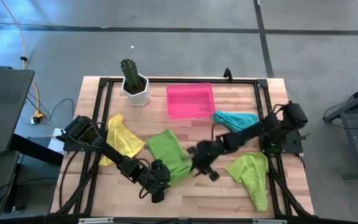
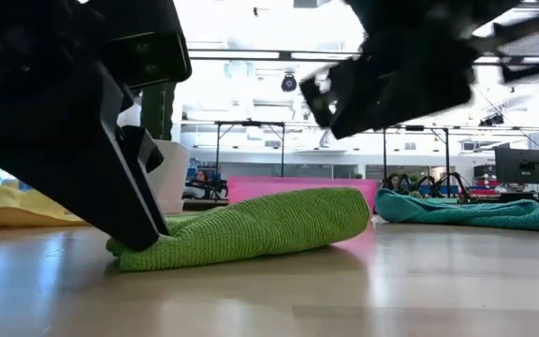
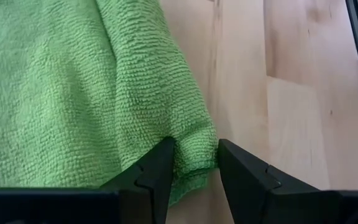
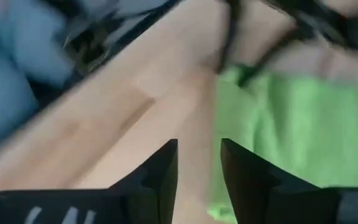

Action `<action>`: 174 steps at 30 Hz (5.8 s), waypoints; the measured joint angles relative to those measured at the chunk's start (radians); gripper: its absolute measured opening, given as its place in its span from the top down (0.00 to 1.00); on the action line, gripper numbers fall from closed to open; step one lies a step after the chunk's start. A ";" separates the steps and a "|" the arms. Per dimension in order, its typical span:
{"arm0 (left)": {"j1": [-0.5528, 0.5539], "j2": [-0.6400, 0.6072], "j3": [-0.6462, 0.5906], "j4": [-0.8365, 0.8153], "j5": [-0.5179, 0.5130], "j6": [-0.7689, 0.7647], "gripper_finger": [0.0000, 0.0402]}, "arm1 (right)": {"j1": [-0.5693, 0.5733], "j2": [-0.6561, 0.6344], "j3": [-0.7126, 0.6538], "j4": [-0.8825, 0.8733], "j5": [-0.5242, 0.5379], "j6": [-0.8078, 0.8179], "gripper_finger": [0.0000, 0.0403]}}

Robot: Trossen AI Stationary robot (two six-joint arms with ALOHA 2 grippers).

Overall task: Roll microfiber towels into tight, uniform cylinder then place into a basket
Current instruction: Roll the green microfiber cloth

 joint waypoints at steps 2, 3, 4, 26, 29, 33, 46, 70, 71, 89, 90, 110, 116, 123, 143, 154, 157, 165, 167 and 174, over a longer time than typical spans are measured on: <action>0.000 0.000 0.000 0.000 0.000 0.017 0.70 | 0.049 0.013 0.000 0.001 0.105 -0.159 0.71; 0.000 0.001 0.000 0.000 0.001 0.021 0.70 | 0.071 0.024 0.001 0.001 0.170 -0.219 0.70; 0.000 0.001 0.000 0.000 0.000 0.022 0.70 | 0.088 0.037 0.001 0.001 0.232 -0.264 0.70; 0.000 0.001 -0.002 0.005 0.000 -0.012 0.70 | 0.126 0.085 0.003 0.029 0.382 -0.127 0.48; 0.000 0.001 -0.002 0.005 0.000 -0.016 0.70 | 0.115 0.085 0.003 0.027 0.382 -0.115 0.45; 0.006 0.001 -0.002 0.005 0.002 -0.037 0.70 | 0.086 0.090 0.003 0.019 0.382 -0.109 0.45; 0.006 0.001 -0.003 0.005 0.002 -0.038 0.70 | 0.149 0.036 0.005 -0.018 0.363 -0.161 0.45; 0.012 0.002 -0.004 0.031 0.003 -0.041 0.70 | 0.091 0.147 0.004 0.038 0.498 -0.161 0.45; 0.012 0.002 -0.004 0.031 0.003 -0.041 0.70 | 0.088 0.154 0.004 0.043 0.496 -0.158 0.45; 0.013 0.003 -0.003 0.033 0.007 -0.039 0.70 | 0.098 0.138 0.000 0.016 0.562 -0.192 0.60; 0.013 0.003 -0.003 0.033 0.007 -0.040 0.70 | 0.101 0.120 -0.002 0.011 0.583 -0.202 0.60; 0.013 0.003 -0.003 0.043 0.005 -0.064 0.70 | 0.114 0.025 0.002 0.044 0.482 0.090 0.37; 0.012 0.003 -0.003 0.047 0.003 -0.069 0.70 | 0.122 0.052 0.003 0.020 0.414 0.013 0.37; 0.012 0.003 -0.003 0.050 0.001 -0.091 0.70 | 0.121 0.129 0.003 0.036 0.411 0.013 0.37; 0.012 0.003 -0.003 0.055 0.000 -0.090 0.70 | 0.071 0.184 0.006 0.056 0.421 0.015 0.43; 0.012 0.003 -0.003 0.055 0.003 -0.090 0.70 | 0.072 0.109 0.002 -0.042 0.553 -0.001 0.54; 0.013 0.003 -0.003 0.054 0.004 -0.090 0.70 | 0.078 0.062 0.002 -0.108 0.556 0.014 0.49; 0.019 0.003 -0.003 0.054 0.011 -0.090 0.70 | 0.114 0.051 0.002 -0.061 0.451 -0.002 0.39; 0.019 0.003 -0.003 0.054 0.011 -0.090 0.70 | 0.126 0.057 0.003 -0.053 0.448 -0.038 0.39; 0.020 0.003 -0.003 0.063 0.011 -0.090 0.70 | 0.135 0.105 0.003 0.003 0.454 -0.072 0.39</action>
